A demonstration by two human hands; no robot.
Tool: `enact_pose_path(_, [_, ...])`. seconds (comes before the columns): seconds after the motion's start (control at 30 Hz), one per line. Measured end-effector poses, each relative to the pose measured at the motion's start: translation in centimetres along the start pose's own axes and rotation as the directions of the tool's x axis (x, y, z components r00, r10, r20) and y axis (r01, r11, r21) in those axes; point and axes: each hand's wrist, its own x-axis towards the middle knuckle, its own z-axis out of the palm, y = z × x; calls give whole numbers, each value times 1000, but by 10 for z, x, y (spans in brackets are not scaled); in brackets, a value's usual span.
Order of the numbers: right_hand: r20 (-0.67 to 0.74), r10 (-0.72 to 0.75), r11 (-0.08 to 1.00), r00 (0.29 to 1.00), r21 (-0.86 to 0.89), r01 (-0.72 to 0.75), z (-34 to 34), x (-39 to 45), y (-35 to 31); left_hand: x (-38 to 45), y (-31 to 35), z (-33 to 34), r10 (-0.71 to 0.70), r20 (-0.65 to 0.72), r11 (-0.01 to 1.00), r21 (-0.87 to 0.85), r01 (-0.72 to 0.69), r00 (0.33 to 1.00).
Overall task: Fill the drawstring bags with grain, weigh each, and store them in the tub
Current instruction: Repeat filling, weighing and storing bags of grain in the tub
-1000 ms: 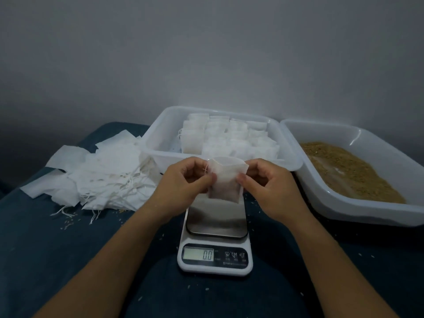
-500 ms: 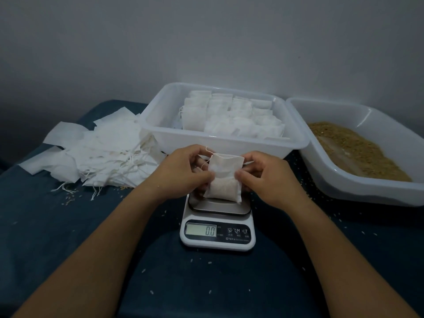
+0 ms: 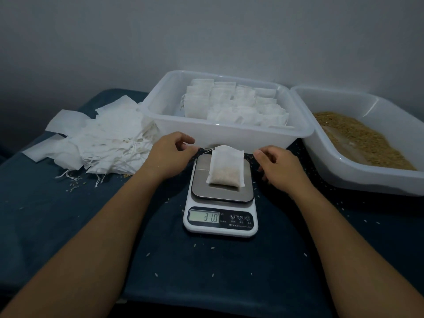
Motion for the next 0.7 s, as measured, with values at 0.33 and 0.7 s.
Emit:
enact_pose_path(0.33, [10, 29, 1000, 1000, 3, -29, 10, 8, 12, 13, -22, 9, -9, -38, 961, 276, 19, 999])
enact_pose_path(0.7, [18, 17, 1000, 1000, -4, -17, 13, 11, 14, 14, -24, 11, 8, -33, 962, 273, 2, 999])
